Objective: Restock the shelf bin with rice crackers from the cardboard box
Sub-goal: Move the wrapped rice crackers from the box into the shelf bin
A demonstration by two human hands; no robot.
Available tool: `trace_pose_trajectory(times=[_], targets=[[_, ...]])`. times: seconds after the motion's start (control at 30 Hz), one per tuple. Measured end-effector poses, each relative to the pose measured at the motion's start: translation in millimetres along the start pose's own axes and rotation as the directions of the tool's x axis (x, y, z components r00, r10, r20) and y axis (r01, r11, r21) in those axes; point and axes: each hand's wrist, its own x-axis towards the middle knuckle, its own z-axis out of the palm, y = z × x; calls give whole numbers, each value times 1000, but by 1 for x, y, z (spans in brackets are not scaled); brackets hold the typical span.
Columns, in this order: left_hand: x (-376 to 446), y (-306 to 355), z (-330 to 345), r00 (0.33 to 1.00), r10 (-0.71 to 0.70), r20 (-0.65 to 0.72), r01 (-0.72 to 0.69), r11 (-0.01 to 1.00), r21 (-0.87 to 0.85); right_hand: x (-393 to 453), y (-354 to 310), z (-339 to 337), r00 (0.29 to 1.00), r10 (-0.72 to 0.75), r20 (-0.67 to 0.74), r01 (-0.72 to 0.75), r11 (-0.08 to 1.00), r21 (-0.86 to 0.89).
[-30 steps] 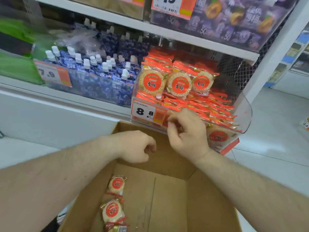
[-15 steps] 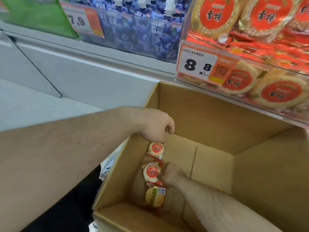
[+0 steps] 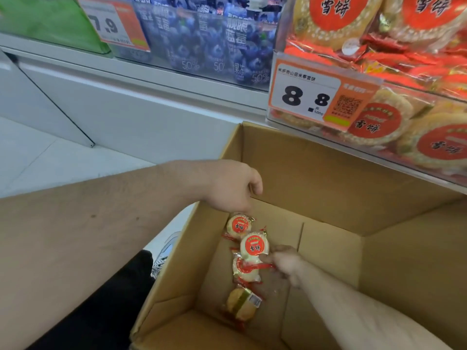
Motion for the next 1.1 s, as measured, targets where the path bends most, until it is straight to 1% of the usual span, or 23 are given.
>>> trace_pose_trajectory(times=[0.1, 0.17, 0.2, 0.27, 0.33, 0.37, 0.4, 0.43, 0.47, 0.5, 0.53, 0.57, 0.6, 0.63, 0.67, 0.73, 0.8, 0.83, 0.9, 0.97, 1.0, 1.07, 1.1], targets=[[-3, 1, 2, 1000, -21, -17, 22, 999, 42, -18, -20, -16, 977, -74, 199, 10, 952, 305], [-3, 2, 4, 997, -42, -63, 45, 998, 50, -32, -38, -19, 921, -199, 336, 13, 875, 484], [-3, 3, 6, 995, -58, -87, 61, 997, 35, -39, -49, -19, 880, -278, 384, 23, 834, 551], [-3, 3, 9, 990, -86, -110, 80, 995, -56, -52, -68, -16, 764, -453, 460, 69, 766, 640], [-2, 2, 11, 988, -99, -114, 74, 975, -209, -56, -81, -13, 659, -555, 508, 108, 738, 666], [-2, 1, 11, 987, -105, -122, 68, 960, -272, -54, -84, -13, 625, -577, 526, 114, 734, 670], [-2, 1, 10, 985, -110, -133, 65, 950, -306, -52, -85, -13, 603, -583, 544, 98, 731, 675], [-2, 0, 9, 982, -114, -148, 65, 951, -302, -46, -82, -14, 620, -560, 549, 59, 731, 680], [-2, -1, 8, 980, -114, -160, 69, 961, -267, -41, -77, -15, 680, -497, 538, 9, 740, 672], [-2, -2, 7, 981, -110, -163, 72, 973, -220, -32, -69, -14, 780, -388, 490, -20, 768, 640], [-2, -3, 7, 983, -101, -156, 72, 981, -181, -22, -58, -10, 887, -248, 390, -11, 833, 553], [-2, -5, 8, 986, -89, -144, 66, 986, -155, -9, -45, -4, 964, -119, 239, 20, 925, 381], [-2, -7, 9, 988, -76, -132, 58, 989, -135, 2, -31, 3, 996, -45, 79, 32, 988, 153], [-1, -8, 10, 990, -63, -125, 49, 992, -117, 13, -18, 11, 998, -45, -36, 43, 998, -54], [0, -10, 11, 991, -54, -124, 41, 994, -104, 22, -7, 18, 994, -78, -75, 60, 975, -214], [2, -13, 12, 991, -42, -129, 30, 995, -98, 36, 10, 30, 989, -135, -61, 94, 888, -451], [4, -15, 13, 991, -36, -127, 23, 994, -106, 44, 19, 39, 983, -171, -62, 90, 756, -648], [5, -15, 14, 991, -33, -126, 20, 994, -103, 46, 21, 42, 979, -192, -70, 84, 689, -719], [7, -15, 13, 992, -29, -121, 17, 995, -97, 46, 24, 48, 969, -237, -68, 92, 600, -794], [9, -17, 12, 995, -40, -95, 28, 991, -128, 44, 25, 49, 964, -259, -53, 103, 551, -828], [10, -18, 12, 996, -56, -76, 42, 985, -165, 42, 24, 48, 966, -252, -55, 100, 560, -822], [10, -19, 11, 996, -84, -43, 69, 959, -274, 39, 20, 40, 975, -200, -97, 67, 679, -731], [10, -18, 10, 996, -89, -30, 74, 943, -325, 36, 18, 34, 977, -188, -101, 67, 719, -692]])
